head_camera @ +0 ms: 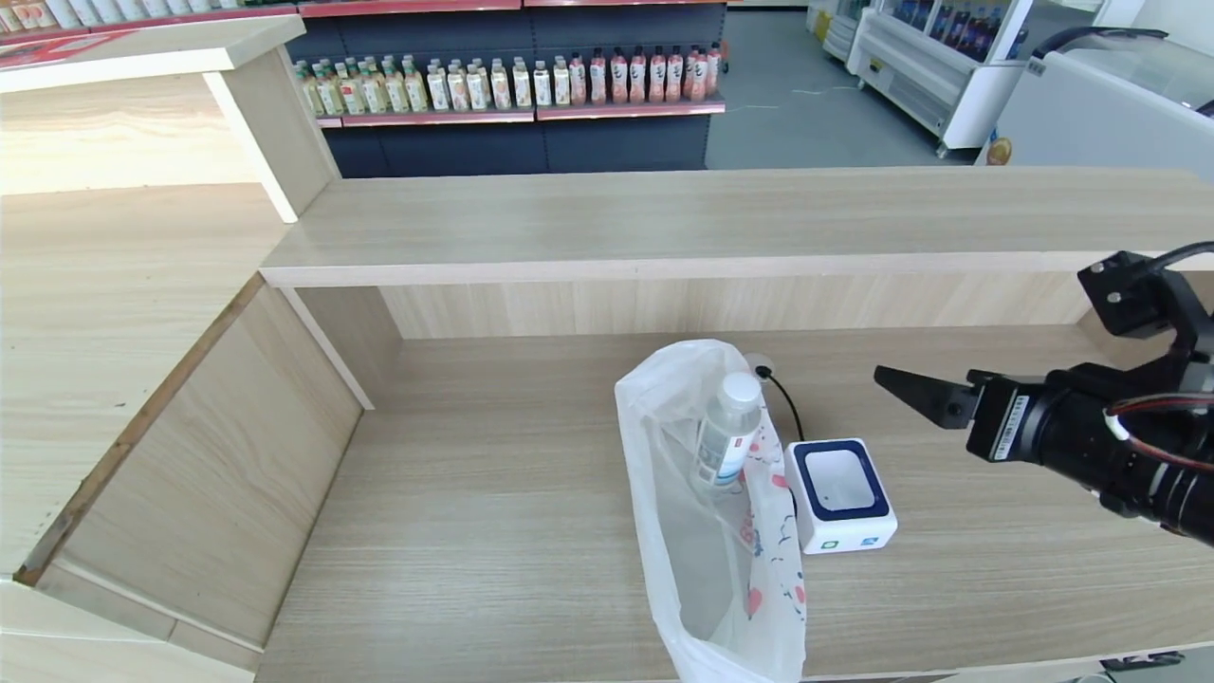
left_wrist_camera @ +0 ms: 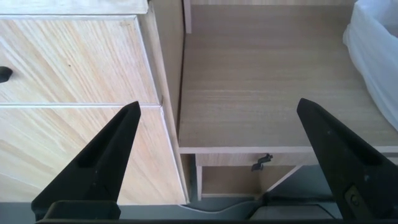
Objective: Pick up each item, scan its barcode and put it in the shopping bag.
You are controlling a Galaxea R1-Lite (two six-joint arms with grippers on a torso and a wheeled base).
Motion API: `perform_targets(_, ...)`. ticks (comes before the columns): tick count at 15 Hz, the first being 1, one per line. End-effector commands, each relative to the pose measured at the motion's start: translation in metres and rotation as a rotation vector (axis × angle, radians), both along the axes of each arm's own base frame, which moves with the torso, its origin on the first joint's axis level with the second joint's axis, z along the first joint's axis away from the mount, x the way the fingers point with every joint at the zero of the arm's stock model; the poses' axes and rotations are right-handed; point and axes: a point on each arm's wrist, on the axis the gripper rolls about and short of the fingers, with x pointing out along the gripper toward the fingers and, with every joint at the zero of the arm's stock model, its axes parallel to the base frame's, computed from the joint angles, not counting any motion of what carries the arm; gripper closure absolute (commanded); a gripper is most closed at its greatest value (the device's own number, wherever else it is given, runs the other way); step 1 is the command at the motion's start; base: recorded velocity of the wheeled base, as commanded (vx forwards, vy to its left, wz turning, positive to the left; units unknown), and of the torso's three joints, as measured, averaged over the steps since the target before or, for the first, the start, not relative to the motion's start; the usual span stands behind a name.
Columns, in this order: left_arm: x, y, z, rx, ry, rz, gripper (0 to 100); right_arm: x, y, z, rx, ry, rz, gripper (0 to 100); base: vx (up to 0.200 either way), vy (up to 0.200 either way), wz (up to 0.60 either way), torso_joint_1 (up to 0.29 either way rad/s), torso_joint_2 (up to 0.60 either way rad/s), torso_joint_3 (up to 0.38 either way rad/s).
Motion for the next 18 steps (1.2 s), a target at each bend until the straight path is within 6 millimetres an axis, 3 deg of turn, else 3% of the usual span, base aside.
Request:
perform_targets(1,0.0,0.0,0.0,-0.001,-0.001,-0.001,0,-0.014,-0.009,0.004,0.012,-0.031,-0.022,0,0.0,-0.2,0.0,0.022,0.01,0.002)
perform_targets(12,0.0,0.0,0.0,-0.008,-0.001,0.003,0,-0.01,-0.009,-0.009,-0.01,0.024,-0.033,0,-0.182,-0.2,0.0,0.0,0.0,0.002)
perform_targets(18,0.0,0.0,0.0,-0.001,0.0,0.003,0,0.005,-0.062,-0.032,-0.264,0.162,-0.305,0,-0.2,-0.2,0.0,0.008,0.0,0.002)
